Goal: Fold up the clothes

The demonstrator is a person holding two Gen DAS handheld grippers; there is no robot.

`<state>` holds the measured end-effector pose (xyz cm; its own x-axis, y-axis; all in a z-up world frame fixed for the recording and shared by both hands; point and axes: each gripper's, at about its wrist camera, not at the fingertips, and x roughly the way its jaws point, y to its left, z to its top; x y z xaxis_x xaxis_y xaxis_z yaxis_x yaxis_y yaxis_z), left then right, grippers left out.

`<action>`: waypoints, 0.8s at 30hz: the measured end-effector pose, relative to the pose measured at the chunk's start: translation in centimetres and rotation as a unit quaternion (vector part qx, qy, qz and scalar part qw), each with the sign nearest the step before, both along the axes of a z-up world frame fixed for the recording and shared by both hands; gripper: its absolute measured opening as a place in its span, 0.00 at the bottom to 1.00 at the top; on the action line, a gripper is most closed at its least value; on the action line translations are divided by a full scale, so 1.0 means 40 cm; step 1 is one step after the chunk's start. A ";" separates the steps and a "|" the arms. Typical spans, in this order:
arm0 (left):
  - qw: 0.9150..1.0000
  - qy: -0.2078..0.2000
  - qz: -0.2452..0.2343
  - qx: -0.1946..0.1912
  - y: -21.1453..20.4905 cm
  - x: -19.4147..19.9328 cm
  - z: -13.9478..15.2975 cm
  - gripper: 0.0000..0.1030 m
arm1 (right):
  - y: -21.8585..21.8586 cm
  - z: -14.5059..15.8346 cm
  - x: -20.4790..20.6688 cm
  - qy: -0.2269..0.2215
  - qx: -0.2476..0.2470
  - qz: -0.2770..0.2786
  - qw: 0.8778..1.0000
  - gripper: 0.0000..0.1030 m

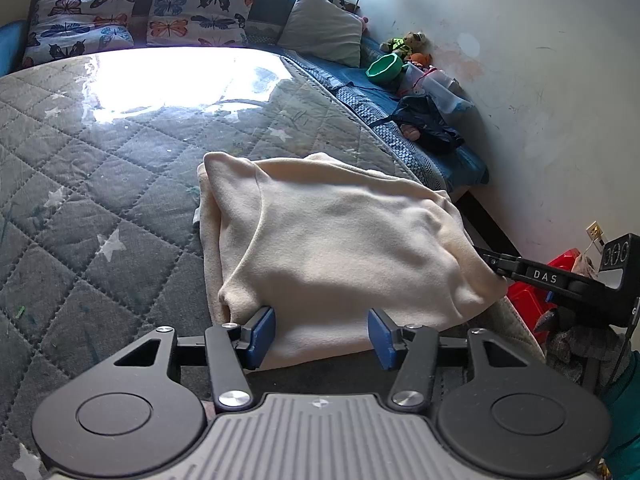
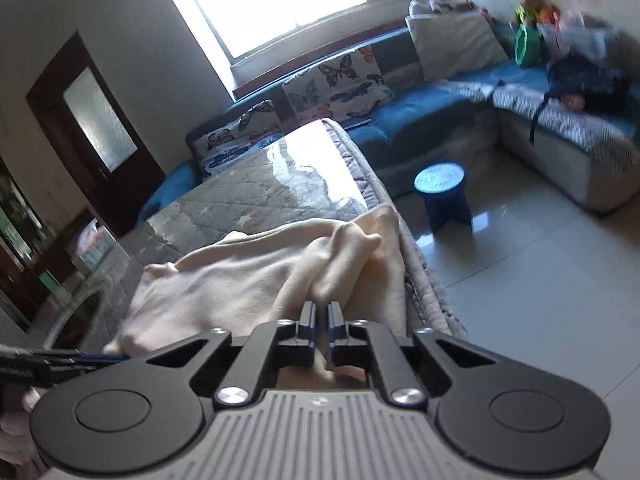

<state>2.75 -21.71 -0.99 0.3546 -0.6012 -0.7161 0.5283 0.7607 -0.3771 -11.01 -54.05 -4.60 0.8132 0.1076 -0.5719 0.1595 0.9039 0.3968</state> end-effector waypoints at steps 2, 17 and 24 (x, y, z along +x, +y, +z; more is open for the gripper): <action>1.000 0.000 0.000 0.000 0.000 0.000 0.000 0.54 | 0.013 0.013 -0.003 -0.002 -0.029 -0.003 1.000 0.03; 1.000 0.002 -0.003 0.002 0.003 0.002 0.002 0.54 | 0.035 0.055 0.010 0.000 -0.091 -0.004 0.996 0.03; 1.000 0.006 -0.002 -0.001 0.019 0.005 0.022 0.54 | 0.072 0.052 0.031 0.017 -0.124 0.008 0.992 0.07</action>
